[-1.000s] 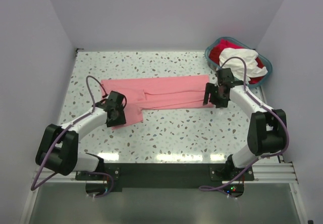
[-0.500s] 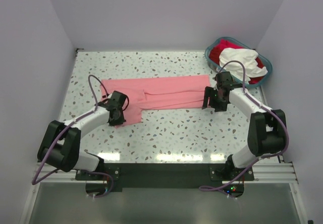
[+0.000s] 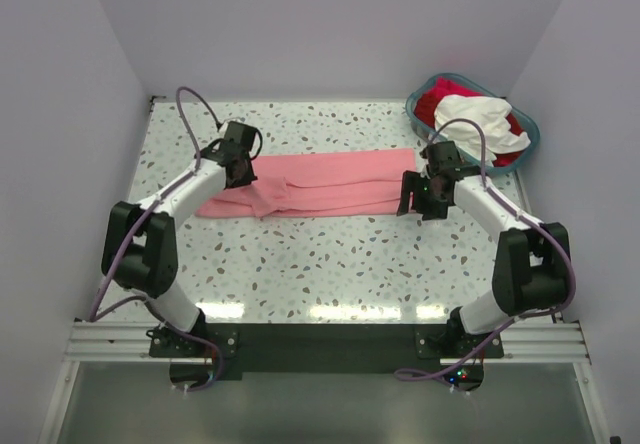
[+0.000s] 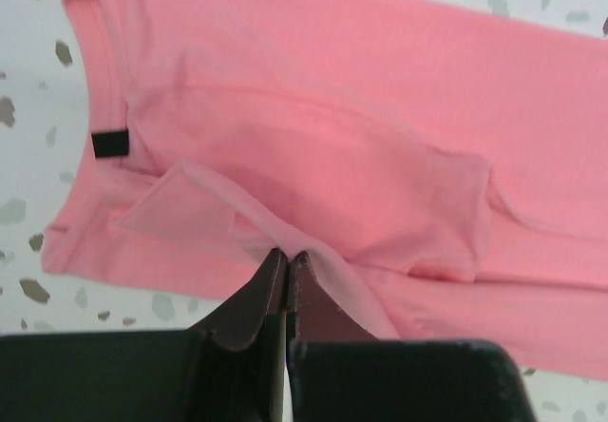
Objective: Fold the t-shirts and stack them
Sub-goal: Fold the tshirt
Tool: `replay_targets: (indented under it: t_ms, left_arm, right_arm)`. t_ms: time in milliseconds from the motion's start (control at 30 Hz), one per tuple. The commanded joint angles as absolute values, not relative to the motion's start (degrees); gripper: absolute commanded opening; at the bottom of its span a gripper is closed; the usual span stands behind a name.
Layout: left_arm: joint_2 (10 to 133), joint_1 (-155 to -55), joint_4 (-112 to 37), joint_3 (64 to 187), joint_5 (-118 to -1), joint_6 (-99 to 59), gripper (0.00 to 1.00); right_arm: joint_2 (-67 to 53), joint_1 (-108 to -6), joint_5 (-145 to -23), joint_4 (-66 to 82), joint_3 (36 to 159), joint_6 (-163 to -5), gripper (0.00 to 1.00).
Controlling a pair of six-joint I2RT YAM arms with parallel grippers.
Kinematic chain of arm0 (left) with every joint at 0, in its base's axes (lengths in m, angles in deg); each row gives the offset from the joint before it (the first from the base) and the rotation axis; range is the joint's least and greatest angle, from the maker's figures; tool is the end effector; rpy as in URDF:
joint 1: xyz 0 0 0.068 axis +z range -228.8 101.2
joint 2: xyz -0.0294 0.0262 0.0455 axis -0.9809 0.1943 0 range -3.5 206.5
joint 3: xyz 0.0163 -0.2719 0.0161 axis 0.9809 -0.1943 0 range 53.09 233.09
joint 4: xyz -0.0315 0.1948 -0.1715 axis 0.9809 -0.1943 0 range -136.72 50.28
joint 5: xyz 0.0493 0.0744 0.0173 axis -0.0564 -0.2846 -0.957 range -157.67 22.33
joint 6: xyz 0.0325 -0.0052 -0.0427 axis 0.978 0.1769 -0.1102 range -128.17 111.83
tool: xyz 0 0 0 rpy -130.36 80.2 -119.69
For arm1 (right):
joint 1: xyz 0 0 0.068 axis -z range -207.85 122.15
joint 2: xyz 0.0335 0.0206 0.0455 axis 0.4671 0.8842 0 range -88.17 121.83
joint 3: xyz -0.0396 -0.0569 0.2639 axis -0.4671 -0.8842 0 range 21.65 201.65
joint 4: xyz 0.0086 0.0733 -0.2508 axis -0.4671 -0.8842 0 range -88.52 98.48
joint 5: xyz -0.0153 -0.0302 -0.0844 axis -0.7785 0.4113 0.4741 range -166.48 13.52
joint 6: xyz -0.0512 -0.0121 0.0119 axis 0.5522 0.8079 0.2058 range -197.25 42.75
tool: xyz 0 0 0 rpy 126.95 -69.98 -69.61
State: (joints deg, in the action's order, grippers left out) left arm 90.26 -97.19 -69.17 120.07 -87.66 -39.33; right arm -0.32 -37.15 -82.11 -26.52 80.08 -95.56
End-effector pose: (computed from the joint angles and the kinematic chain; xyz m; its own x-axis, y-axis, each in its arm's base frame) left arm 0.3291 -0.0966 0.2308 -0.7351 -0.2680 -0.6228 -0.3087 0.9501 -0.0445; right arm 0.2957 0.0520 0.2105 -0.9087 0.1679 -0.3821 0.0871 0.9717 0.2197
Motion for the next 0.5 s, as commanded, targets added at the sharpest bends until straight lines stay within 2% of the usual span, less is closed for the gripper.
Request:
replay_targets:
  t_ms: [0,167,467]
  left_arm:
    - [95.18,-94.8,-66.97,127.68,-89.56,-36.03,0.0]
    - [100.91,-93.56,-66.18,135.6,-89.65,-35.15,0.0]
    - [107.51,-91.89,-64.77,140.63,-89.56,-37.34,0.0]
  right_arm:
    - [-2.92,-38.57,-83.69,-26.24,81.68,-94.3,0.71]
    - [-3.01,-40.33,-84.83,-25.36,82.11,-94.13,0.71]
    - [-0.55,-42.0,-85.18,-24.3,84.92,-93.25,0.69]
